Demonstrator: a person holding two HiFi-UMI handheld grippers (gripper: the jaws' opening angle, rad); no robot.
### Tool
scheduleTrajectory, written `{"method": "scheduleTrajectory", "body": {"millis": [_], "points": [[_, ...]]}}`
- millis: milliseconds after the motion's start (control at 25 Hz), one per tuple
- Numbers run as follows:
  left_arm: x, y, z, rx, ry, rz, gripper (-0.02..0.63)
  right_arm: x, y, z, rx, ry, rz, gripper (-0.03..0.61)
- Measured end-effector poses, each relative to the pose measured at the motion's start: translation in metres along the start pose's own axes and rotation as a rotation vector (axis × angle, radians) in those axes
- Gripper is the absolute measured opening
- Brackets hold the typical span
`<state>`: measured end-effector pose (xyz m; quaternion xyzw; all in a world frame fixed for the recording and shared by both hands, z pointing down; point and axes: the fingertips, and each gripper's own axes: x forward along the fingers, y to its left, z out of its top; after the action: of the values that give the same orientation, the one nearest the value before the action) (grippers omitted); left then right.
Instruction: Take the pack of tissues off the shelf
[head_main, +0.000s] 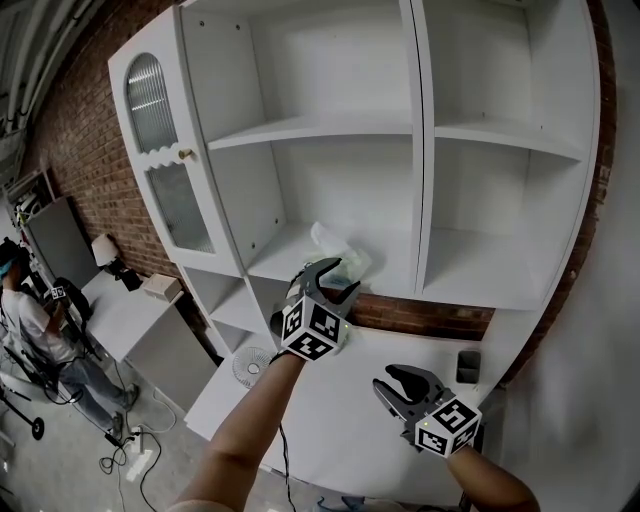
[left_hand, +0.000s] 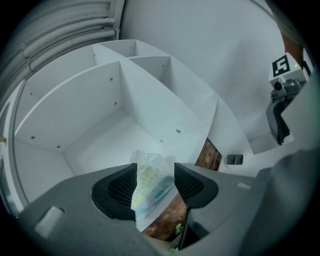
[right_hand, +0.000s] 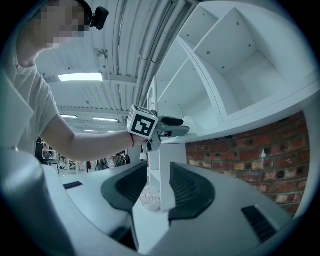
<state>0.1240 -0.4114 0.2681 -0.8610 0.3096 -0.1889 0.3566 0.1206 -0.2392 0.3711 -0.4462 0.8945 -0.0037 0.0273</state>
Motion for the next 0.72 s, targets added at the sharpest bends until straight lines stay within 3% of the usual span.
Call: {"method": "scheduleTrajectory", "body": {"millis": [400, 720], "points": [[0.013, -0.004, 0.000, 0.001, 0.034, -0.035, 0.209, -0.001, -0.006, -0.004, 0.005, 0.011, -0.011, 0.138], [0.012, -0.010, -0.007, -0.033, 0.068, -0.068, 0.076, 0.000, -0.003, -0.005, 0.012, 0.010, -0.012, 0.138]]}}
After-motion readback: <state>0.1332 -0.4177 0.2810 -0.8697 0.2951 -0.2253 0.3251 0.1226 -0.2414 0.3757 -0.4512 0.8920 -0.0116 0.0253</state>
